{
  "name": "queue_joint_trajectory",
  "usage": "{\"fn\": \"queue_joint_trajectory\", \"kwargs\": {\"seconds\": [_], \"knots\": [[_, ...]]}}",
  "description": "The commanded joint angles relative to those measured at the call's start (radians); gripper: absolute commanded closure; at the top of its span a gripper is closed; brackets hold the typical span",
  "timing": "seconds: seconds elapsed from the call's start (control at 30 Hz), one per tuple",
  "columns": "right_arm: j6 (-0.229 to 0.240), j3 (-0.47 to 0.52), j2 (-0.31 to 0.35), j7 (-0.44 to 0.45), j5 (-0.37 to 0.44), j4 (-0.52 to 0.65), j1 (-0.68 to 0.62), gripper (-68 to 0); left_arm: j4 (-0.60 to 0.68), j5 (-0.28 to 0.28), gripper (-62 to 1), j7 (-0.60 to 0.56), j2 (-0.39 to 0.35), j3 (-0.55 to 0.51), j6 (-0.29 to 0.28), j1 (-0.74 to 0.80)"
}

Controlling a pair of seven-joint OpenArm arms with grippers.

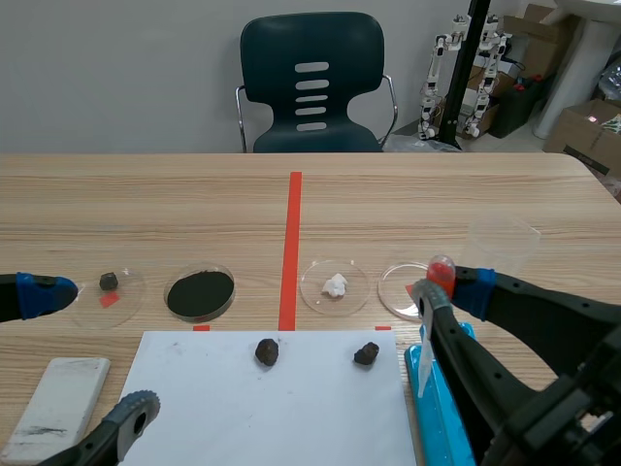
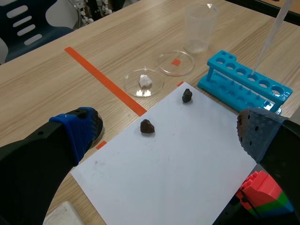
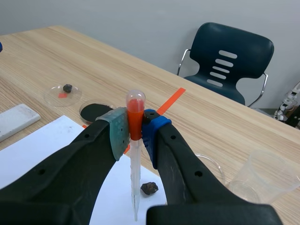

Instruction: Squeeze the dropper onto the mineral

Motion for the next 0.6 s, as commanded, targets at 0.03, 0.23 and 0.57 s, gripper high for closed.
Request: {"fn": "queue_joint_trajectory", "kwargs": {"seconds": [0.03, 0.23, 0.57], "knots": [[-0.004, 0.003, 0.0, 0.015, 0.01, 0.011, 0.006, -7.7, 0.01, -0.011, -62.2, -0.017, 0.003, 0.003, 0.002, -0.003], [-0.004, 0.003, 0.0, 0.015, 0.01, 0.011, 0.007, -7.7, 0.01, -0.011, -62.2, -0.017, 0.003, 0.003, 0.002, -0.003], [-0.003, 0.003, -0.001, -0.032, 0.011, 0.01, 0.073, -7.7, 0.01, -0.011, -62.2, -0.017, 0.003, 0.003, 0.002, -0.003]]}}
